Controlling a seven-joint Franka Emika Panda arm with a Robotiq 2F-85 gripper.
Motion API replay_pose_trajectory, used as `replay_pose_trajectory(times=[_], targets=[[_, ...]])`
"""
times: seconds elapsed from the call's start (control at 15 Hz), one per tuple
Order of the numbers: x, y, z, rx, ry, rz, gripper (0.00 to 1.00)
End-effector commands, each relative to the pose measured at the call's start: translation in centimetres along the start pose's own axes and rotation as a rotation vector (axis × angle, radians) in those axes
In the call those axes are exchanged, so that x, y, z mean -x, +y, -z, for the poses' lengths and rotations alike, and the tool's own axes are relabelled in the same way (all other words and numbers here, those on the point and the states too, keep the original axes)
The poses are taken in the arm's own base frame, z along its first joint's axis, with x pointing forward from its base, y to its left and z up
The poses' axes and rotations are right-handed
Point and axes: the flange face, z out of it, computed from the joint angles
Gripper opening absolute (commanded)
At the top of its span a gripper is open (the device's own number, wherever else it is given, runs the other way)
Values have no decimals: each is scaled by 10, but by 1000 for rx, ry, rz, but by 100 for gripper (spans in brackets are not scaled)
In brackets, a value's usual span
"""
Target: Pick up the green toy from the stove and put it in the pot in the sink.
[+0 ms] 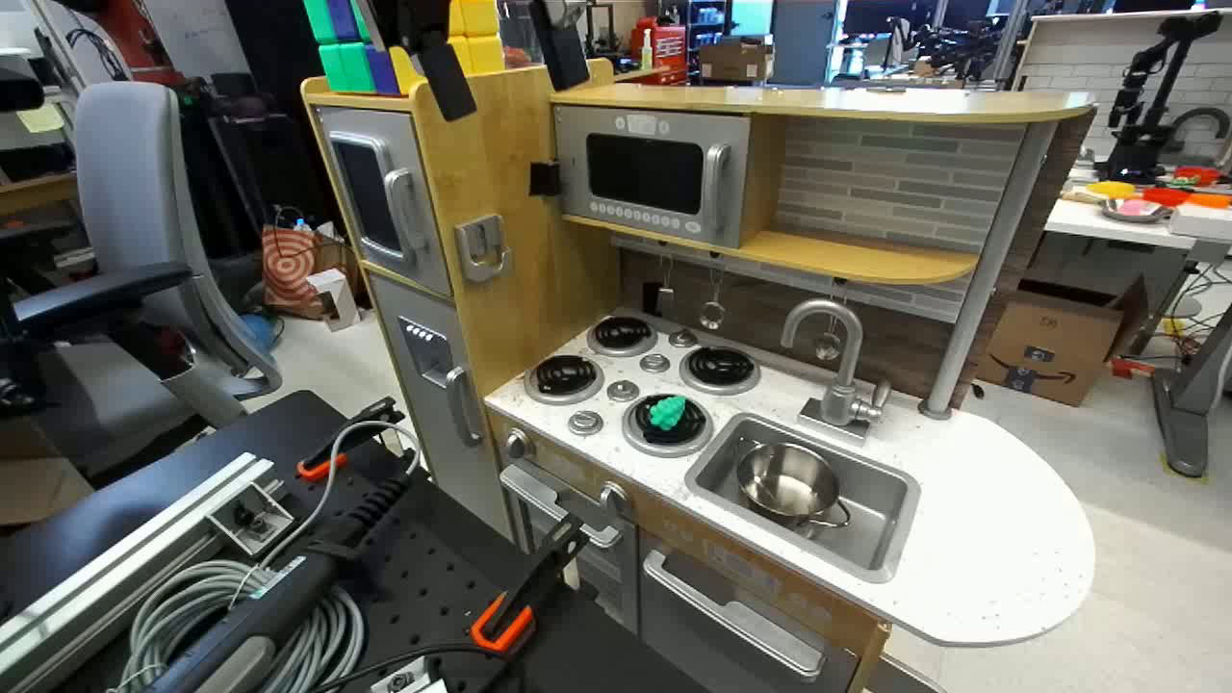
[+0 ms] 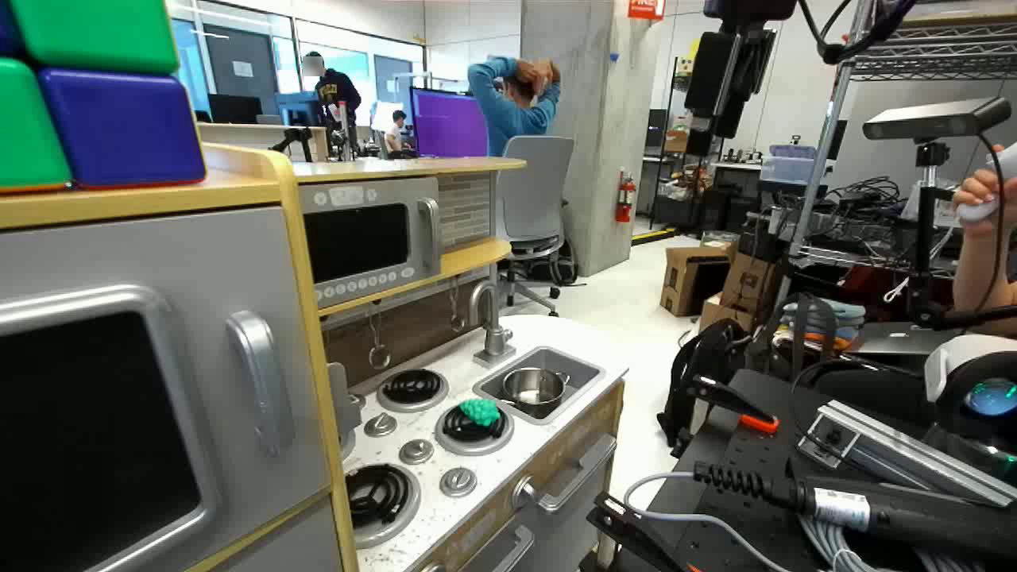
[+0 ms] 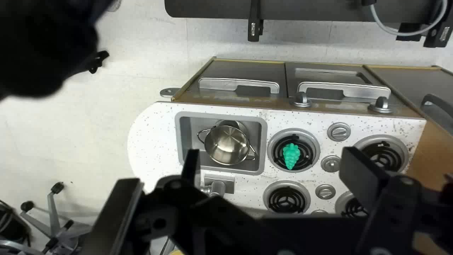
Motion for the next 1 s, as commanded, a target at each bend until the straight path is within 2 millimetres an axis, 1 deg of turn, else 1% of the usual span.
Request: replay_pose_trajectory(times=[0.0, 0.07, 0.13, 0.2, 0.27, 0.4, 0.47, 0.67, 0.93], targets=[[0, 0, 1, 0, -1, 0, 100], [-10, 1, -5, -18, -11, 1, 100], [-24, 3, -20, -38, -55, 2, 100], [-35, 6, -33, -50, -57, -37, 100], [-42, 7, -50, -52, -100, -68, 100], [-55, 7, -74, -40, -173, -130, 100], [-64, 5, -90, -29, -216, -164, 100], [-98, -4, -134, 18, -264, -259, 100], [-152, -14, -191, 78, -301, -333, 100]])
